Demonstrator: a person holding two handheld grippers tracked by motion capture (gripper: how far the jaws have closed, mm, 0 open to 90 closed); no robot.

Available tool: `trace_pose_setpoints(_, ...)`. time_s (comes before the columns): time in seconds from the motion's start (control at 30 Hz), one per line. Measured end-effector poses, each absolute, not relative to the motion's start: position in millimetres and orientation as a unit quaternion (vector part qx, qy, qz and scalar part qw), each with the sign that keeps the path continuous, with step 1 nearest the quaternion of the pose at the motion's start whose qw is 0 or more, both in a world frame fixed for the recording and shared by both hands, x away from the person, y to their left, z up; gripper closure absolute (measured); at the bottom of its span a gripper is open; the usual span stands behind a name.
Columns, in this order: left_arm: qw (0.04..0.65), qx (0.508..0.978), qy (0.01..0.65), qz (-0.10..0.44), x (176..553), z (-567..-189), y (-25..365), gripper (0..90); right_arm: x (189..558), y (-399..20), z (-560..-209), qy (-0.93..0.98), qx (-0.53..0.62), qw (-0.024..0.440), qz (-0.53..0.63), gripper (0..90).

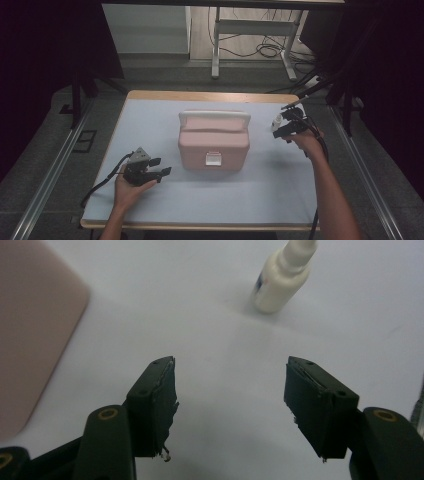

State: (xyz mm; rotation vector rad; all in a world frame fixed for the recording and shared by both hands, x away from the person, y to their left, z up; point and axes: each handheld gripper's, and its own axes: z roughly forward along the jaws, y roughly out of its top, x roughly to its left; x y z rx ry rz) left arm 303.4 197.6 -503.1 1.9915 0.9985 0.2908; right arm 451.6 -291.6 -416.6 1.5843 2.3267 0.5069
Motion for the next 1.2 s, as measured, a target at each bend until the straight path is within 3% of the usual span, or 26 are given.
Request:
trace_pose_setpoints(0.37, 0.428, 0.803, 0.399, 0.114, 304.8, -505.6, 195.9, 40.6, 506.3, -291.1, -422.0, 0.789, 0.578, 0.146, 0.149, 40.4)
trace_pose_setpoints(0.67, 0.430, 0.802, 0.399, 0.115, 304.9, -505.1, 196.4, 40.6, 534.4, -294.9, -447.0, 0.772, 0.601, 0.138, 0.153, 42.4)
trace_pose_setpoints(1.1, 0.428, 0.803, 0.399, 0.117, 304.6, -505.4, 196.3, 40.7, 545.5, -291.3, -459.4, 0.780, 0.596, 0.136, 0.137, 60.1)
trace_pose_setpoints(1.2, 0.429, 0.802, 0.398, 0.116, 304.5, -505.2, 196.4, 40.7, 544.3, -292.1, -458.4, 0.785, 0.589, 0.134, 0.135, 60.6)
